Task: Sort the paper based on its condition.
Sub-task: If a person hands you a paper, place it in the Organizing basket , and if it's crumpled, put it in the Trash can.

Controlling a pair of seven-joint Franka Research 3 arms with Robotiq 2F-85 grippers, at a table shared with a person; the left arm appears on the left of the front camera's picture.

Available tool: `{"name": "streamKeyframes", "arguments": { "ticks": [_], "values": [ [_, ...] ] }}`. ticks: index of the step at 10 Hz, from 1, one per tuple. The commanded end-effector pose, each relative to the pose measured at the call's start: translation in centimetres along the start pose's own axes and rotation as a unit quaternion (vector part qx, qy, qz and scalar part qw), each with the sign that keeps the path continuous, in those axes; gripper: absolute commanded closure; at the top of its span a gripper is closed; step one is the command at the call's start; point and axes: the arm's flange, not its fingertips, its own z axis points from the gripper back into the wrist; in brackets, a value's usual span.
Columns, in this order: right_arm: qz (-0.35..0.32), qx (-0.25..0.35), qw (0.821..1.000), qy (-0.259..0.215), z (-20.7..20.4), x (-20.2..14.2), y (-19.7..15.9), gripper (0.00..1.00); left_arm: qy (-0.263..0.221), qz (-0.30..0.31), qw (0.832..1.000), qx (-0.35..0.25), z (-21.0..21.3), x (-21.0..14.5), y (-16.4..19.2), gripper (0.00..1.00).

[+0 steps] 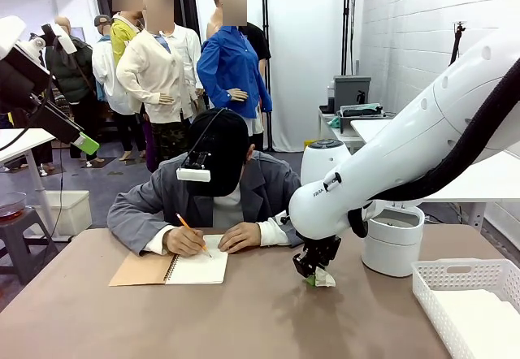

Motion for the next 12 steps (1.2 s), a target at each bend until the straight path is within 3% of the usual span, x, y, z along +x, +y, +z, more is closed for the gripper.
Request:
{"name": "streamKeyframes", "arguments": {
  "ticks": [1,5,8,10,12],
  "values": [
    [0.0,0.001,1.0,0.004,-0.5,-0.2,-0.2,0.67,-0.002,0.001,1.0,-0.001,0.0,-0.1,0.0,0.0],
    [0.01,0.007,1.0,0.003,1.1,-0.1,0.4,0.67,-0.002,0.001,1.0,-0.001,0.0,-0.1,0.0,0.0],
    [0.041,0.052,0.998,0.024,6.4,-0.3,0.8,0.67,-0.002,0.001,1.0,-0.001,0.0,-0.1,0.0,0.0],
    [0.095,0.115,0.988,0.031,10.2,-0.2,-0.2,0.67,-0.002,0.001,1.0,-0.001,0.0,-0.1,0.0,0.0],
    [0.112,0.122,0.986,0.019,14.9,0.6,-1.4,0.67,-0.002,0.001,1.0,-0.001,0.0,-0.1,0.0,0.0]
  ]
}}
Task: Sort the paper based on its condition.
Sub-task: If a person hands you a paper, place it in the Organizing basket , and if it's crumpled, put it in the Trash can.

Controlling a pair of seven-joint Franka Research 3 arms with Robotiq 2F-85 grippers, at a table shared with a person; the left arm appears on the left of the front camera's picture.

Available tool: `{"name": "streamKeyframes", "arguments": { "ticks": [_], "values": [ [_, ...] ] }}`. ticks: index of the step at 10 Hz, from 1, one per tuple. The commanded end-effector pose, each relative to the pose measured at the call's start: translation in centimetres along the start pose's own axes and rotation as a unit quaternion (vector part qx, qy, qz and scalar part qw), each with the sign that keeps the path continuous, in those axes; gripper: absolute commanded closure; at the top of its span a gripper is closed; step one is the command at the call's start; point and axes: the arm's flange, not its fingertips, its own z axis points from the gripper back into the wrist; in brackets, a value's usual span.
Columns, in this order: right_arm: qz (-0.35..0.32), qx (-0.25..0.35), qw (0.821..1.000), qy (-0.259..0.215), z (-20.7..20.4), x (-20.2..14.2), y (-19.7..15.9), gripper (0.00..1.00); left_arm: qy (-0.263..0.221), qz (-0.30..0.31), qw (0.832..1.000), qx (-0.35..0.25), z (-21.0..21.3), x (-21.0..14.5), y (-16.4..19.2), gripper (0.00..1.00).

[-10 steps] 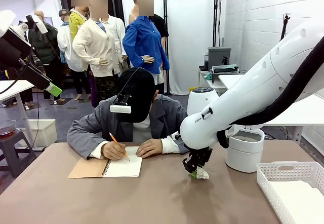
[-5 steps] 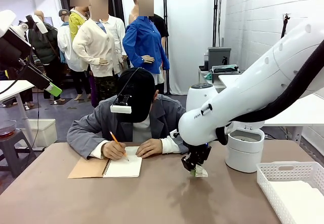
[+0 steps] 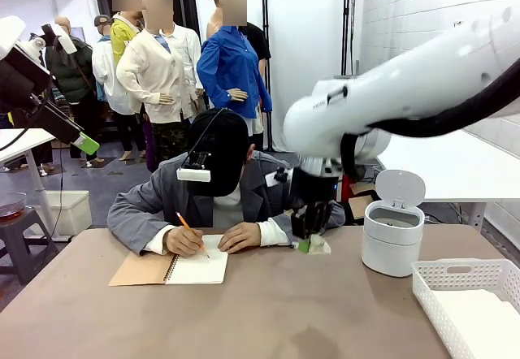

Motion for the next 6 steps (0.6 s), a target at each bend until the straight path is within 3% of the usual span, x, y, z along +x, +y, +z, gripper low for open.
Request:
{"name": "streamKeyframes", "arguments": {
  "ticks": [1,3,6],
  "values": [
    [0.01,-0.013,1.0,-0.006,3.9,0.4,-1.1,0.67,-0.002,0.001,1.0,-0.001,0.0,-0.1,0.0,0.0],
    [0.009,-0.013,1.0,0.012,7.9,1.0,-0.4,0.67,-0.002,0.001,1.0,-0.001,0.0,-0.1,0.0,0.0],
    [0.037,-0.046,0.998,-0.028,14.0,0.8,-0.8,0.67,-0.002,0.001,1.0,-0.001,0.0,-0.1,0.0,0.0]
  ]
}}
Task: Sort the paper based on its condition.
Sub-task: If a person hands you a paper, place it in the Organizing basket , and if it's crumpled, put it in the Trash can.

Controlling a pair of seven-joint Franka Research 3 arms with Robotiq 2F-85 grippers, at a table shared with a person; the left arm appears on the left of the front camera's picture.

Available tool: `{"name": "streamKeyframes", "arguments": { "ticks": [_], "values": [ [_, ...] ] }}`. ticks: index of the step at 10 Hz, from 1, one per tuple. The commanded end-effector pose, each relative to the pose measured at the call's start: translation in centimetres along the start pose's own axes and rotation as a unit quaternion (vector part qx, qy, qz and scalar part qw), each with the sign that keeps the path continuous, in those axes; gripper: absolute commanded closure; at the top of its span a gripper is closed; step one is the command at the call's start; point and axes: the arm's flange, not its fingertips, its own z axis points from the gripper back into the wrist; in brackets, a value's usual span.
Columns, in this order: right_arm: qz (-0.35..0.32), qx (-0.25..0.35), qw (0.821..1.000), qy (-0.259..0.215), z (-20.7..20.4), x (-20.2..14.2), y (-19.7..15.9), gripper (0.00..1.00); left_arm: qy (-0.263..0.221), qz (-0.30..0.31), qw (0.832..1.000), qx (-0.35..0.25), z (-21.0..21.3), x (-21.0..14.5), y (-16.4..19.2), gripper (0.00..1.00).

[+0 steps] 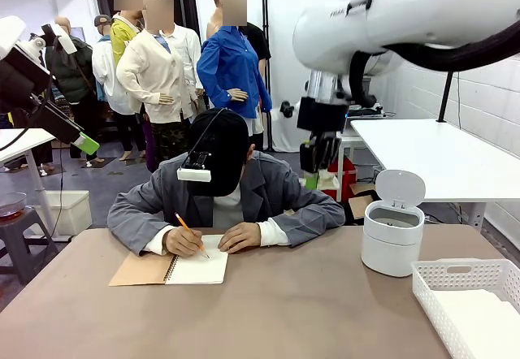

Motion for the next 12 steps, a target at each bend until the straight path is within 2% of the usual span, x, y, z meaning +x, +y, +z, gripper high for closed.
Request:
{"name": "streamKeyframes", "arguments": {
  "ticks": [1,3,4,6,9,12],
  "values": [
    [0.022,-0.04,0.998,-0.036,2.5,-0.4,-1.5,0.67,-0.002,0.001,1.0,-0.001,0.0,-0.1,0.0,0.0],
    [0.005,-0.077,0.995,-0.057,4.6,-0.8,-2.6,0.67,-0.002,0.001,1.0,-0.001,0.0,-0.1,0.0,0.0],
    [-0.005,-0.103,0.993,-0.052,4.9,-1.1,-3.2,0.67,-0.002,0.001,1.0,-0.001,0.0,-0.1,0.0,0.0],
    [-0.006,-0.152,0.988,-0.012,3.8,-2.0,-4.7,0.67,-0.002,0.001,1.0,-0.001,0.0,-0.1,0.0,0.0],
    [-0.042,-0.206,0.977,0.015,1.0,-4.4,-7.6,0.67,-0.002,0.001,1.0,-0.001,0.0,-0.1,0.0,0.0],
    [-0.067,-0.191,0.979,0.031,-1.0,-6.8,-9.1,0.67,-0.002,0.001,1.0,-0.001,0.0,-0.1,0.0,0.0]
  ]
}}
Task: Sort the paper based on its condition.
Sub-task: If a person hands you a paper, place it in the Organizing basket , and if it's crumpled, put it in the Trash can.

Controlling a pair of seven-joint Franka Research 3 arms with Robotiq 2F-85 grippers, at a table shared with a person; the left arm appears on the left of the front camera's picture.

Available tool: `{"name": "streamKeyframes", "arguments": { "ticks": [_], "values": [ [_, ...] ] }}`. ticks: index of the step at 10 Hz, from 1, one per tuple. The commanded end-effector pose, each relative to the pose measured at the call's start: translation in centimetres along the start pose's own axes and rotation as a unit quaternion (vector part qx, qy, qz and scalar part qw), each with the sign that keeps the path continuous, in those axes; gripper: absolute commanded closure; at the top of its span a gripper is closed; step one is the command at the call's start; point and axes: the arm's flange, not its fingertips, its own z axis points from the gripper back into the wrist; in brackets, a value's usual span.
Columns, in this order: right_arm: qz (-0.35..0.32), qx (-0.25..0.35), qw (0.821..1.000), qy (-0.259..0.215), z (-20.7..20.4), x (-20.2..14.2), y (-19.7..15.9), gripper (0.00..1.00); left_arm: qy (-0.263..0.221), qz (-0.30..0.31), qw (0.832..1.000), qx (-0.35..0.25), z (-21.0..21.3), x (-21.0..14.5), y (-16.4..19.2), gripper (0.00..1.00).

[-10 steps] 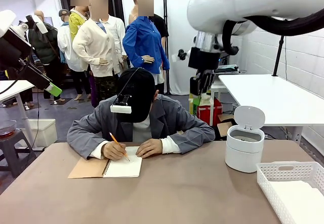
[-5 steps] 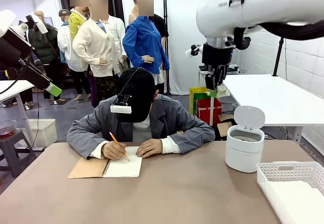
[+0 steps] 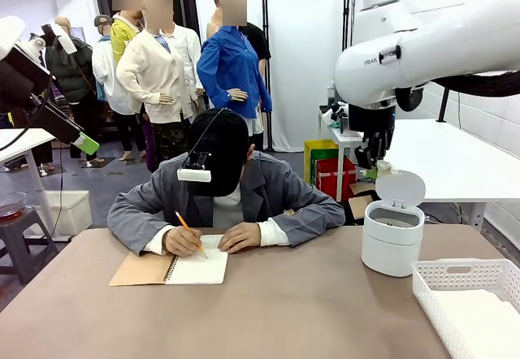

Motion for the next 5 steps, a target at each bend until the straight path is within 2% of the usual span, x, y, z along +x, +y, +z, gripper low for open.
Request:
{"name": "streamKeyframes", "arguments": {
  "ticks": [1,4,5],
  "values": [
    [-0.01,-0.006,1.0,0.004,-0.5,-1.7,0.6,0.67,-0.002,0.001,1.0,-0.001,0.0,-0.1,0.0,0.0],
    [-0.021,-0.013,1.0,0.011,-1.4,-3.5,0.9,0.67,-0.002,0.001,1.0,-0.001,0.0,-0.1,0.0,0.0],
    [-0.016,-0.012,1.0,-0.005,-1.4,-3.9,1.4,0.67,-0.002,0.001,1.0,-0.001,0.0,-0.1,0.0,0.0]
  ]
}}
